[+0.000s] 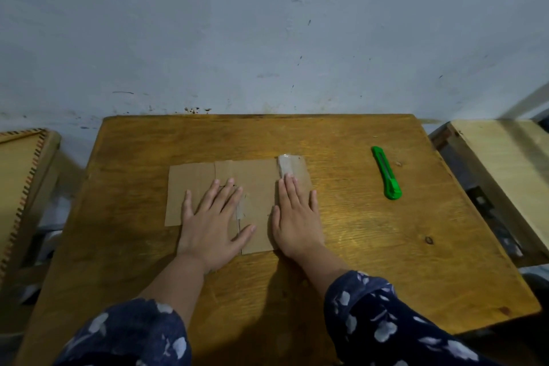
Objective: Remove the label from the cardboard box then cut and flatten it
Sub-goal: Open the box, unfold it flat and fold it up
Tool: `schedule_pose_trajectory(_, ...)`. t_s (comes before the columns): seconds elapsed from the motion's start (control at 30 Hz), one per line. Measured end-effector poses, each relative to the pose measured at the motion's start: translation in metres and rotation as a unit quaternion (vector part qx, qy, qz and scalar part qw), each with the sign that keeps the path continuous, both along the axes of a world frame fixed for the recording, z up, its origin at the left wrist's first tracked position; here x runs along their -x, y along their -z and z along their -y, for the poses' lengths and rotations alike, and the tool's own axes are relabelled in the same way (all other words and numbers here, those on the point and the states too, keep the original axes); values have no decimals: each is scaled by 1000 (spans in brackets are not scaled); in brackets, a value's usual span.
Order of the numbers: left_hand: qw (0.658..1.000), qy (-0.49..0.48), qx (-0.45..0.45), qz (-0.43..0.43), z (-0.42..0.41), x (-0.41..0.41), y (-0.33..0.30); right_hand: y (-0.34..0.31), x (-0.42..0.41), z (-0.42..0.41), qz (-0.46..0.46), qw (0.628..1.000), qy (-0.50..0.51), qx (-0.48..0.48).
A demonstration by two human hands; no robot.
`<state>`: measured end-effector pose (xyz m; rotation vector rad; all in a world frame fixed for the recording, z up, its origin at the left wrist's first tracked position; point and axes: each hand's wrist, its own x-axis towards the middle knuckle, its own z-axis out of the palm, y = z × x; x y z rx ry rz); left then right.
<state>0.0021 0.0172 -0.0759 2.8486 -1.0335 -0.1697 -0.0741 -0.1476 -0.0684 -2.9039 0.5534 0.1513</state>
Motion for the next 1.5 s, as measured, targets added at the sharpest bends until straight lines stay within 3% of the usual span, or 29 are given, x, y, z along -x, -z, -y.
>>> schedule_pose_trajectory(0.6, 999, 1, 13, -35, -1, -3, -3, -4, -3, 4, -44, 999, -17, 9)
schedule_pose_trajectory(0.73, 995, -54, 78, -17, -17, -7, -13, -10, -1, 5, -24, 999, -15, -21)
schedule_pose_trajectory(0.83, 980, -134, 147, -16, -41, -5, -13, -11, 0, 8, -10, 999, -10, -49)
schedule_pose_trajectory(0.97, 949, -217, 200, -108, -65, 5, -8, -13, 1, 8, 56, 993, 18, -100)
schedule_pose_trajectory(1.07, 935, -228, 242, -123, -66, 6, -10, -15, 3, 10, 105, 985, 55, -127)
schedule_pose_trajectory(1.3, 880, -241, 377, -161, -56, 3, -9, -18, 5, 15, 127, 974, 85, -165)
schedule_pose_trajectory(1.5, 841, -271, 437, -170, -35, 8, -20, -25, 7, 18, 162, 953, 111, -229)
